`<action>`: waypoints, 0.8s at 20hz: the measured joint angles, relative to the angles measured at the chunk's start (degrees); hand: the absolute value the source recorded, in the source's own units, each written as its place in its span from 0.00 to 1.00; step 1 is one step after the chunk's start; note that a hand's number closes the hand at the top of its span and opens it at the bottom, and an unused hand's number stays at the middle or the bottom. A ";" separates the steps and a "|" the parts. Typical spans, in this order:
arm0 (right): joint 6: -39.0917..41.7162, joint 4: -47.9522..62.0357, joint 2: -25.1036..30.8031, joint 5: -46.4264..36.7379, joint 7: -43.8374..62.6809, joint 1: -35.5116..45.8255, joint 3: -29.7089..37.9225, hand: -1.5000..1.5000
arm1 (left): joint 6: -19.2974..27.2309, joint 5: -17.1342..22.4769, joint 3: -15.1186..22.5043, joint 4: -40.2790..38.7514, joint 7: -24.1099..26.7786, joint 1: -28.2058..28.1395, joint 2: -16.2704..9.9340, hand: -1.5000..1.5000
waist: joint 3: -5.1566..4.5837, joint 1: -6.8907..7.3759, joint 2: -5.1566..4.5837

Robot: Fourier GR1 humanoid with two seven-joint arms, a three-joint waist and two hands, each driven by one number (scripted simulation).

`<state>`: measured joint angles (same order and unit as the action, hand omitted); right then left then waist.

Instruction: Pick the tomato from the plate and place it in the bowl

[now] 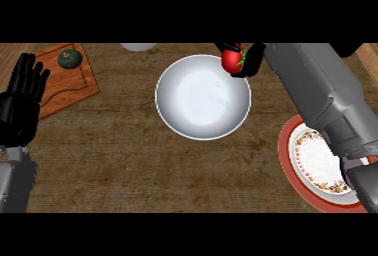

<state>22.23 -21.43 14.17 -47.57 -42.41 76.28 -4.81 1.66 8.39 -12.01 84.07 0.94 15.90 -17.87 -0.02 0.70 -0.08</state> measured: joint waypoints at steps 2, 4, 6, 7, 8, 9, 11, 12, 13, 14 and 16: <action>-0.14 -0.29 -1.86 -0.28 2.63 -1.34 -0.32 1.00 | 0.04 0.04 -0.32 -0.55 -0.22 0.57 -0.20 0.50 | 0.00 -0.19 0.03; -0.69 0.73 -3.41 -0.33 4.55 -2.86 -0.12 0.00 | -0.09 -0.21 -0.07 -0.56 0.37 0.28 0.08 0.50 | 0.00 -0.02 -0.06; 0.38 0.99 -4.85 0.26 6.33 -4.00 0.38 0.00 | 0.09 -0.33 0.12 0.58 -0.18 -0.23 0.23 0.50 | 0.01 0.01 -0.02; 1.01 1.75 -5.69 0.60 7.13 -4.02 0.76 0.00 | -0.06 -0.32 0.17 0.27 -0.34 0.03 0.18 0.50 | 0.01 0.12 -0.10; 1.52 2.00 -6.83 1.21 7.98 -4.46 1.27 0.00 | -0.08 -0.31 0.03 0.03 -0.26 0.12 0.13 0.50 | 0.01 0.07 -0.09; 1.88 2.41 -7.66 1.91 8.40 -4.88 1.92 0.00 | 0.28 -0.69 0.11 -0.63 -0.08 0.66 0.28 0.50 | 0.01 0.04 -0.14; 2.98 3.57 -8.50 3.83 8.43 -5.34 3.86 0.00 | 0.16 -0.76 0.48 0.43 -0.30 0.23 0.44 0.50 | 0.02 0.46 -0.25; 3.29 4.08 -8.91 4.99 8.28 -5.51 5.06 0.00 | 0.12 -0.71 0.51 0.47 -0.36 0.23 0.52 0.50 | 0.02 0.60 -0.32; 3.25 4.55 -8.96 6.04 7.79 -5.95 6.20 0.00 | -0.23 -0.52 0.34 0.78 -0.01 -0.32 0.41 0.50 | 0.02 0.82 -0.39; 2.86 4.73 -9.36 7.29 7.80 -5.98 7.55 0.00 | -0.04 -0.73 0.52 0.76 0.36 -0.48 0.76 0.50 | 0.03 0.86 -0.44; 2.42 4.98 -9.28 9.67 7.29 -6.11 10.16 0.00 | -0.24 -0.51 0.26 0.33 0.07 0.31 0.44 0.50 | 0.03 0.84 -0.51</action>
<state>24.64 -16.46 4.89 -37.90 -35.12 70.18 5.35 1.41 7.88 -11.75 84.39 1.01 16.21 -17.44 0.01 1.54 -0.59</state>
